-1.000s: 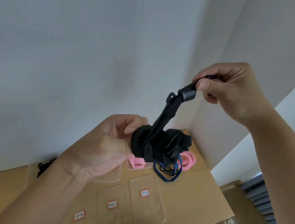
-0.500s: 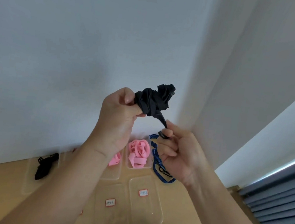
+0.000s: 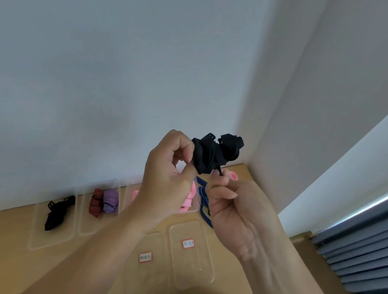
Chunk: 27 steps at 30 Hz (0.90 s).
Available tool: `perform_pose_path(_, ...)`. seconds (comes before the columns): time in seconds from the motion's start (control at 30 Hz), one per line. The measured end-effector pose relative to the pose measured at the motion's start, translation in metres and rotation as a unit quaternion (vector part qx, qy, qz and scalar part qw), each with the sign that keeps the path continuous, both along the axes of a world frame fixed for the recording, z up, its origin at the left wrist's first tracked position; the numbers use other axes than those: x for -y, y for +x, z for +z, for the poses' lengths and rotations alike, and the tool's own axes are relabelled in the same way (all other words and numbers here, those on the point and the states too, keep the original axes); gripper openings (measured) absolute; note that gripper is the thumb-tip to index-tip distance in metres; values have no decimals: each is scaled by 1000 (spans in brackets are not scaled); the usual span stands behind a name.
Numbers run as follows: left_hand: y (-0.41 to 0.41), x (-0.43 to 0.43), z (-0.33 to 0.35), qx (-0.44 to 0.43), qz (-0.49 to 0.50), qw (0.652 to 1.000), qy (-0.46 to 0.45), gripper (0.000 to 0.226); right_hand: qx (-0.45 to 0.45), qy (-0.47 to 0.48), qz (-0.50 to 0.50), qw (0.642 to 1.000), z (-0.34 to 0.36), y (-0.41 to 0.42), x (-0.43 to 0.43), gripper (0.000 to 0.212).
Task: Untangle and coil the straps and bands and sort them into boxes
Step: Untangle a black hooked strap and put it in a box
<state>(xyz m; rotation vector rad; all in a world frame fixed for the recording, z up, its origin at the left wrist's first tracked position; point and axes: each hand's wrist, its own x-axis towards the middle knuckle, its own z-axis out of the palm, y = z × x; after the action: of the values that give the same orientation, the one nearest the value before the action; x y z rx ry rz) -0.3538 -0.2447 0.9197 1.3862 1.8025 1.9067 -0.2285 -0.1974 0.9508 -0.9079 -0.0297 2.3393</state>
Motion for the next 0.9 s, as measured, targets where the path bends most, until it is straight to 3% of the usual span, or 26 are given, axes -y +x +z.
perform_pose_path(0.13,1,5,3,56,18,998,-3,47,82,184,48,978,-2,3,10,17)
perform_pose_path(0.2,-3,7,9,107,18,994,1,44,130,329,97,930,-6,9,11,16)
perform_pose_path(0.27,-6,8,16,156,8,988,3,41,210,466,113,852,-16,13,11,22)
perform_pose_path(0.33,-7,9,21,184,-5,983,-2,37,308,610,61,727,-34,13,7,17)
perform_pose_path(0.43,-8,10,24,170,-12,985,-16,39,397,806,-35,438,-56,16,-10,14)
perform_pose_path(0.47,-8,11,24,148,-7,989,-25,42,393,843,-45,365,-59,18,-16,19)
perform_pose_path(0.53,-6,13,23,93,8,994,-51,49,377,880,-49,284,-58,20,-23,23)
perform_pose_path(0.6,-3,14,23,51,9,996,-69,50,362,890,-48,274,-54,22,-25,28)
perform_pose_path(0.63,-2,15,24,37,4,996,-75,50,353,887,-45,294,-53,23,-24,31)
perform_pose_path(0.73,-4,15,33,17,-30,995,-96,50,330,856,-13,398,-44,24,-22,45)
perform_pose_path(0.77,-4,15,37,8,-43,994,-102,49,323,850,-1,415,-40,23,-22,48)
perform_pose_path(0.9,0,13,49,-31,-78,991,-108,47,318,848,16,424,-30,21,-18,47)
